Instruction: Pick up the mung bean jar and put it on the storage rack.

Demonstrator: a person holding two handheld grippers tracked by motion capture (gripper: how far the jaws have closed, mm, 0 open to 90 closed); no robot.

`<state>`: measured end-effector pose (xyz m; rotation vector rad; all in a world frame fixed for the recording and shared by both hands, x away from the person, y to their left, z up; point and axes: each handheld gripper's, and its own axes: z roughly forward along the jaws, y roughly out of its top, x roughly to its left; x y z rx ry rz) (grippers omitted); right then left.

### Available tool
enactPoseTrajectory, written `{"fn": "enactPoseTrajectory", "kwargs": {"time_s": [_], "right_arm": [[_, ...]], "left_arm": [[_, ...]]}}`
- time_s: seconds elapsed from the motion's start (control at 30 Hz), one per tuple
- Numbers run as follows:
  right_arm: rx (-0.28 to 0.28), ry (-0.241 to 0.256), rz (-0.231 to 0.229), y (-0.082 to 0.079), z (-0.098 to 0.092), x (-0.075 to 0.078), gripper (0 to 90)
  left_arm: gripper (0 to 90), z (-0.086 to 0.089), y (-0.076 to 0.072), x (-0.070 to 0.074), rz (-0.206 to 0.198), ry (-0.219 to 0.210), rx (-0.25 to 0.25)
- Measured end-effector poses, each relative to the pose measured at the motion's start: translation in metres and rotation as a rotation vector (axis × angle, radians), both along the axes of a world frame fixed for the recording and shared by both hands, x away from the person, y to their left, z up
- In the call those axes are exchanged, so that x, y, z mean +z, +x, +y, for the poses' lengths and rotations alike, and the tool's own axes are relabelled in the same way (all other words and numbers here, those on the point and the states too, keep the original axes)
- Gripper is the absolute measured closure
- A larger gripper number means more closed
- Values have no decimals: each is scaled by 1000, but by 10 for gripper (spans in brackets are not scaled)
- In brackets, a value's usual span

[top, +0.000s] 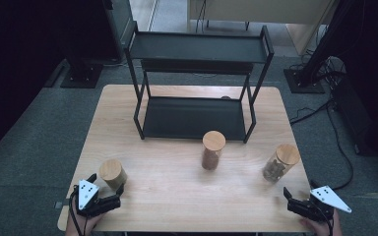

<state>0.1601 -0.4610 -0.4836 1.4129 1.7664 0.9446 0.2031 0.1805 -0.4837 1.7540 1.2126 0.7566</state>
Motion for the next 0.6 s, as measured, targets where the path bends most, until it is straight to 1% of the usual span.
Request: {"fn": "enactPoseTrajectory", "kwargs": {"time_s": [0.1,0.23,0.33,0.53,0.6], "right_arm": [[1,0,-1,0,0,0,15],[2,-1,-2,0,0,0,15],[3,1,-1,0,0,0,15],[5,3,-1,0,0,0,15],[6,3,-2,0,0,0,15]], "left_arm": [[4,-2,3,0,-5,-1,11],[4,-3,6,0,-4,11,15],[4,-4,7,0,-8,15,28],[35,-6,11,-1,15,35,48],[38,-7,13,-1,12,38,53]]}}
